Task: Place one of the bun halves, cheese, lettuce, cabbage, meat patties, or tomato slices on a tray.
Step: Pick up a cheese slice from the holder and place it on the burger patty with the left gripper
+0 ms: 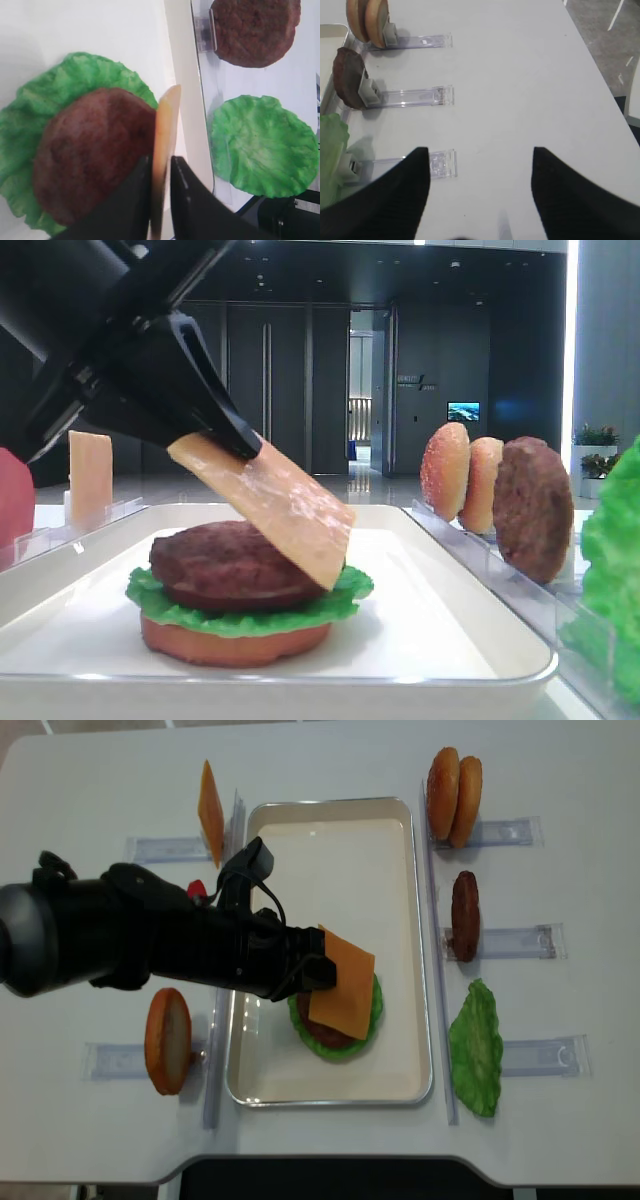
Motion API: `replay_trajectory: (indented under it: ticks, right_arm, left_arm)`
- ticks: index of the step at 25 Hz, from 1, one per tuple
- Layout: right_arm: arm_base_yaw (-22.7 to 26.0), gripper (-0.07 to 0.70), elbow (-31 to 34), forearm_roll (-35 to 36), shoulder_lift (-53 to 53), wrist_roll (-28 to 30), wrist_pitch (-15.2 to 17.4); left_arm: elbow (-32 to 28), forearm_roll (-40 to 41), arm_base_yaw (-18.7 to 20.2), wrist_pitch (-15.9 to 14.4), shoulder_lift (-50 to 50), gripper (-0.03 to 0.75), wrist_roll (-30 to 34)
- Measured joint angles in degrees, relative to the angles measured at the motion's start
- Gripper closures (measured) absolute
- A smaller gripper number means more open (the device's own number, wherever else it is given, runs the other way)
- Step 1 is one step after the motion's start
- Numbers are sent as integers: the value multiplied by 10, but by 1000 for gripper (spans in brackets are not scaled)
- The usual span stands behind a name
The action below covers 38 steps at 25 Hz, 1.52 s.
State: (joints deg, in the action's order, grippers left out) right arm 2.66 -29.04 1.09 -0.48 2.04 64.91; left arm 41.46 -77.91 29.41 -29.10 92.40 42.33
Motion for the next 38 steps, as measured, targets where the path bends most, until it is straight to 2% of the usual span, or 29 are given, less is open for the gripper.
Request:
replay_trajectory:
  ticks: [8, 11, 18, 27, 34, 38]
  right_arm:
    - [0, 208, 0, 0, 0, 0, 0]
    - [0, 208, 0, 0, 0, 0, 0]
    - [0, 208, 0, 0, 0, 0, 0]
    - [0, 208, 0, 0, 0, 0, 0]
    - [0, 208, 0, 0, 0, 0, 0]
    - [0, 208, 0, 0, 0, 0, 0]
  left_arm:
    - [0, 1, 0, 1, 0, 421, 0]
    - [0, 2, 0, 1, 0, 370, -3]
    - [0, 7, 0, 1, 0, 352, -7]
    - [0, 65, -10, 1, -1, 353, -55]
    - [0, 164, -46, -6, -51, 348, -143]
    - [0, 253, -68, -32, -84, 288, -219]
